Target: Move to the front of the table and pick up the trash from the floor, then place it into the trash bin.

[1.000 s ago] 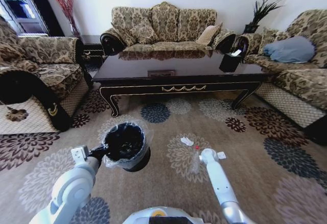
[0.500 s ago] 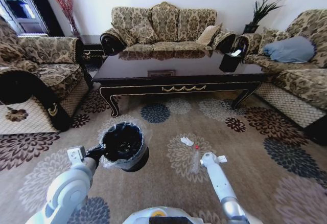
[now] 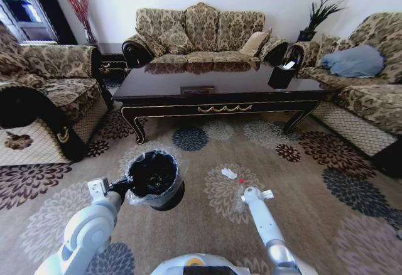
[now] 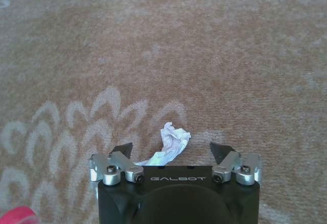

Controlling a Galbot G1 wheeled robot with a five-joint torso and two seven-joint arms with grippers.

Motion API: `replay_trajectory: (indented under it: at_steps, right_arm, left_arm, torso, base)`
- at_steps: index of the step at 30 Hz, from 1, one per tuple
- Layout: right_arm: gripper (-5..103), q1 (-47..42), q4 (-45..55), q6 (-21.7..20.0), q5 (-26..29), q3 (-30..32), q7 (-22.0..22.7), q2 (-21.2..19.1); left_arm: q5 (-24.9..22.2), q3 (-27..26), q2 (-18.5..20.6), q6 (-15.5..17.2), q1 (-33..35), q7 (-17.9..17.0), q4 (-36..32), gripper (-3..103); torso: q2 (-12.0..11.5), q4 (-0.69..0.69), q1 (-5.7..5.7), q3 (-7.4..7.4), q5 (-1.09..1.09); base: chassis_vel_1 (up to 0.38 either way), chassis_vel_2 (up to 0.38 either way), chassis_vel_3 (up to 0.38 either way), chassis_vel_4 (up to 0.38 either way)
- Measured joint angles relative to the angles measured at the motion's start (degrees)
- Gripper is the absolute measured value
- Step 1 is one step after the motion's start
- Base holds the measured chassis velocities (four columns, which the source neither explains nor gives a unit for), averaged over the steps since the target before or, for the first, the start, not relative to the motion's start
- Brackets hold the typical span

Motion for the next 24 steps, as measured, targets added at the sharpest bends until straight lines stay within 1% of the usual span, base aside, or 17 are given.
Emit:
replay_trajectory:
  at_steps: [4,6,7,8,9,10,13,15,18,19,20,21,22,23,24]
  right_arm:
    - [74,0.5,-0.6,-1.1,-0.9,-0.3,0.9,0.1]
    - [74,0.5,-0.6,-1.2,-1.0,-0.3,0.9,0.1]
    - [67,0.7,-0.9,-1.3,-1.2,-0.4,0.9,0.1]
    - [67,0.8,-1.1,-1.3,-1.4,-0.4,1.0,0.1]
    - [63,0.8,-1.2,-1.4,-1.4,-0.4,1.0,0.1]
    - [63,0.8,-1.2,-1.4,-1.4,-0.4,1.0,0.1]
    - [54,0.7,-1.1,-1.4,-1.5,-0.4,1.1,0.0]
    - [54,0.6,-0.9,-1.5,-1.5,-0.4,1.1,0.0]
    - [44,-0.1,0.9,-1.8,-1.2,-0.4,1.6,-0.1]
    - [44,-0.1,0.9,-1.8,-1.2,-0.4,1.6,-0.1]
    - [41,-0.3,2.0,-2.1,-1.1,-0.6,1.5,-0.1]
    - [36,-0.5,3.0,-2.4,-0.9,-0.8,1.5,0.0]
    - [30,-0.7,3.7,-2.5,-0.8,-1.0,1.5,0.0]
    - [30,-0.7,3.7,-2.5,-0.8,-1.0,1.5,0.0]
    - [25,-1.0,4.5,-2.7,-0.8,-1.1,1.8,0.0]
  left_arm:
    - [-0.1,0.1,0.0,0.0,-0.3,0.0,0.1,3]
    - [-0.1,0.1,0.0,0.0,-0.3,0.0,0.1,3]
    - [-0.2,0.1,0.0,0.0,-0.3,0.0,0.2,3]
    - [-0.2,0.1,0.0,0.0,-0.3,0.0,0.2,3]
    - [-0.2,0.1,0.0,0.0,-0.3,0.0,0.2,3]
    - [-0.2,0.1,0.0,0.0,-0.3,0.0,0.2,3]
    - [-0.2,0.2,0.0,0.0,-0.2,-0.1,0.2,3]
    - [-0.2,0.2,0.0,0.0,-0.1,-0.1,0.2,3]
    - [-0.2,0.1,0.0,0.0,0.2,-0.1,-0.1,3]
    - [-0.2,0.1,0.0,0.0,0.2,-0.1,-0.1,3]
    - [-0.2,0.1,0.0,0.0,0.3,-0.1,-0.2,3]
    - [-0.2,0.0,0.0,0.0,0.4,0.0,-0.4,3]
    - [-0.2,-0.1,0.0,0.0,0.6,-0.1,-0.5,3]
    - [-0.2,-0.1,0.0,0.0,0.6,-0.1,-0.5,3]
    - [-0.1,-0.3,-0.1,0.0,0.7,-0.1,-0.7,3]
  torso:
    - [0.0,0.01,0.00,0.00,0.00]
    - [0.0,0.01,0.00,0.00,0.00]
    - [0.0,0.02,0.00,0.00,0.00]
    - [0.0,0.02,0.00,0.00,0.00]
    - [0.0,0.03,0.00,0.00,0.00]
    - [0.0,0.03,0.00,0.00,0.00]
    - [0.0,0.02,0.00,0.00,0.01]
    - [0.0,0.02,-0.01,0.00,0.01]
    - [0.0,0.00,0.00,0.02,0.05]
    - [0.0,0.00,0.00,0.02,0.05]
    - [0.0,0.03,0.00,0.02,0.08]
    - [0.0,0.16,0.00,0.01,0.13]
    - [0.0,0.20,-0.01,0.00,0.15]
    - [0.0,0.20,-0.01,0.00,0.15]
    - [0.0,0.15,0.00,0.01,0.12]
  base:
    - [0.000,0.000,0.000,0.000]
    - [0.000,0.000,0.000,0.000]
    - [0.000,0.000,0.000,0.000]
    - [0.000,0.000,0.000,0.000]
    - [0.000,0.000,0.000,0.000]
    - [0.000,0.000,0.000,0.000]
    - [0.000,0.000,0.000,0.000]
    - [0.000,0.000,0.000,0.000]
    - [0.000,0.000,0.000,0.000]
    - [0.000,0.000,0.000,0.000]
    - [0.000,0.000,0.000,0.000]
    - [0.000,0.000,0.000,0.000]
    - [0.000,0.000,0.000,0.000]
    - [0.000,0.000,0.000,0.000]
    - [0.000,0.000,0.000,0.000]
